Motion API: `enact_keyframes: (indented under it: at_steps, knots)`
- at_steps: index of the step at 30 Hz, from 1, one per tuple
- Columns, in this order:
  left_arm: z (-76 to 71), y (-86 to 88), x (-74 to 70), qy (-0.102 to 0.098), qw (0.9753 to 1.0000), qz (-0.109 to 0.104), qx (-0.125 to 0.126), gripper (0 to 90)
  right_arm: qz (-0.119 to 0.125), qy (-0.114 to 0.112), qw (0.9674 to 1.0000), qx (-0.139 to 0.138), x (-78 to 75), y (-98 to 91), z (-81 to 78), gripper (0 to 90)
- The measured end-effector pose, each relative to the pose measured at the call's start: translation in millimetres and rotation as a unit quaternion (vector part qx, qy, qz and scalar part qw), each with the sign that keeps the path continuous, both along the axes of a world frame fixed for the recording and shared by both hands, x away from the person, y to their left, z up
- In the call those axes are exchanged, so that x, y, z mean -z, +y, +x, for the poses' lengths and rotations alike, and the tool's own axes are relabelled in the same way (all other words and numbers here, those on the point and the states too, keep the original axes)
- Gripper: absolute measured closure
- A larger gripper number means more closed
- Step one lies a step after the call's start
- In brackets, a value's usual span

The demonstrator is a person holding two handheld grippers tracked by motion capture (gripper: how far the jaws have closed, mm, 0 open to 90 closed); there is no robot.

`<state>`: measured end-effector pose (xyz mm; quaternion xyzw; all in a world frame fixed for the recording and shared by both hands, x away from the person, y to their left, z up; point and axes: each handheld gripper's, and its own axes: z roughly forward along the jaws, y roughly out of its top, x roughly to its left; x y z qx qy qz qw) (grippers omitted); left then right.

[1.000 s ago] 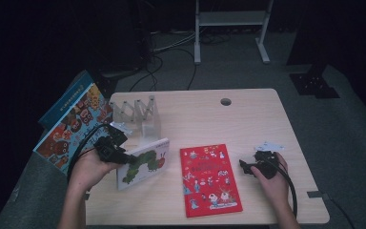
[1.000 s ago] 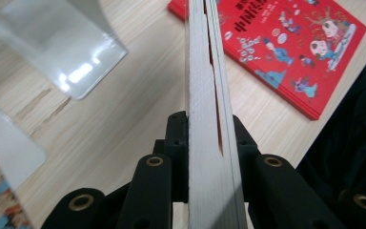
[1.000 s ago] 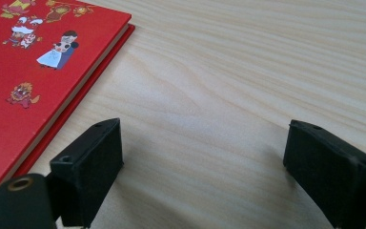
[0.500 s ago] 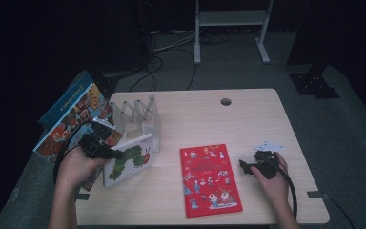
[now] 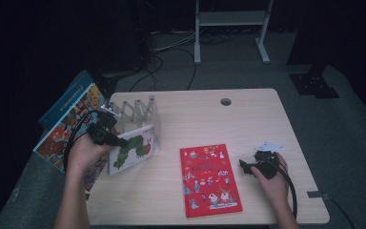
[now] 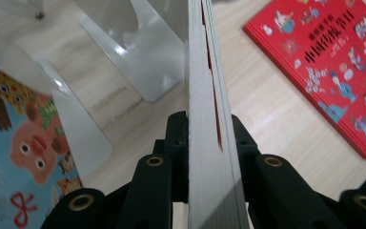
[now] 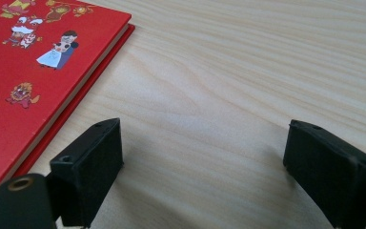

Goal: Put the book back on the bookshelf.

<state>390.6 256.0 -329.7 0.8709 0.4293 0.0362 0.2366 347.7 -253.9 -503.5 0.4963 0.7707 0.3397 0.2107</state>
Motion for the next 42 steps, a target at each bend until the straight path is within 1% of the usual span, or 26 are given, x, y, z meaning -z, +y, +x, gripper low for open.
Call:
enact_keyframes:
  at_steps: [6, 8, 11, 13, 15, 16, 19, 24, 26, 31, 33, 39, 42]
  knots:
    - [19.9, -3.9, -0.4, -0.007, 0.9998, -0.005, -0.016, 75.2, 0.000, 0.000, 1.0000, 0.000, 0.0, 0.0, 0.0, 12.0]
    - [25.6, -4.8, -0.5, -0.013, 0.9996, -0.005, -0.024, 75.3, 0.000, 0.000, 1.0000, 0.000, 0.0, 0.0, 0.0, 12.0]
    - [34.7, -5.4, -0.1, -0.020, 0.9993, -0.010, -0.031, 75.3, 0.000, 0.000, 1.0000, 0.001, 0.1, 0.1, 0.1, 12.0]
    - [40.7, -5.7, 1.7, -0.019, 0.9991, -0.012, -0.036, 75.2, 0.000, 0.000, 1.0000, 0.000, 0.1, 0.0, 0.1, 12.0]
    - [45.1, -6.7, 4.5, -0.022, 0.9988, -0.015, -0.042, 75.2, -0.001, -0.001, 1.0000, -0.001, 0.1, -0.2, 0.1, 12.0]
    - [46.7, -7.2, 5.9, -0.019, 0.9988, -0.016, -0.043, 75.3, -0.001, -0.001, 1.0000, -0.002, 0.1, -0.3, 0.1, 12.0]
    - [48.1, -8.9, 9.4, -0.021, 0.9985, -0.015, -0.047, 75.2, 0.000, 0.000, 1.0000, 0.000, 0.0, -0.1, 0.1, 12.0]
    - [45.3, -10.7, 11.9, -0.021, 0.9984, -0.012, -0.051, 75.1, -0.001, 0.000, 1.0000, -0.001, 0.1, -0.1, 0.0, 12.0]
    - [44.1, -11.5, 16.0, -0.017, 0.9987, -0.006, -0.048, 75.1, 0.000, -0.001, 1.0000, 0.000, 0.1, 0.0, 0.6, 12.0]
    - [43.2, -11.4, 30.8, -0.003, 0.9987, -0.007, -0.051, 75.0, -0.001, -0.001, 1.0000, -0.001, 0.0, -0.2, 0.8, 12.0]
    - [43.7, -12.2, 35.4, 0.002, 0.9987, -0.004, -0.051, 75.1, -0.001, 0.000, 1.0000, 0.000, 0.0, -0.1, 0.8, 12.0]
    - [43.2, -13.5, 36.9, 0.002, 0.9985, 0.002, -0.055, 75.0, -0.001, 0.000, 1.0000, 0.001, 0.0, 0.2, 1.6, 12.0]
    - [42.4, -14.6, 38.2, 0.004, 0.9985, 0.013, -0.053, 74.9, -0.001, 0.000, 1.0000, 0.001, 0.0, 0.2, 1.6, 12.0]
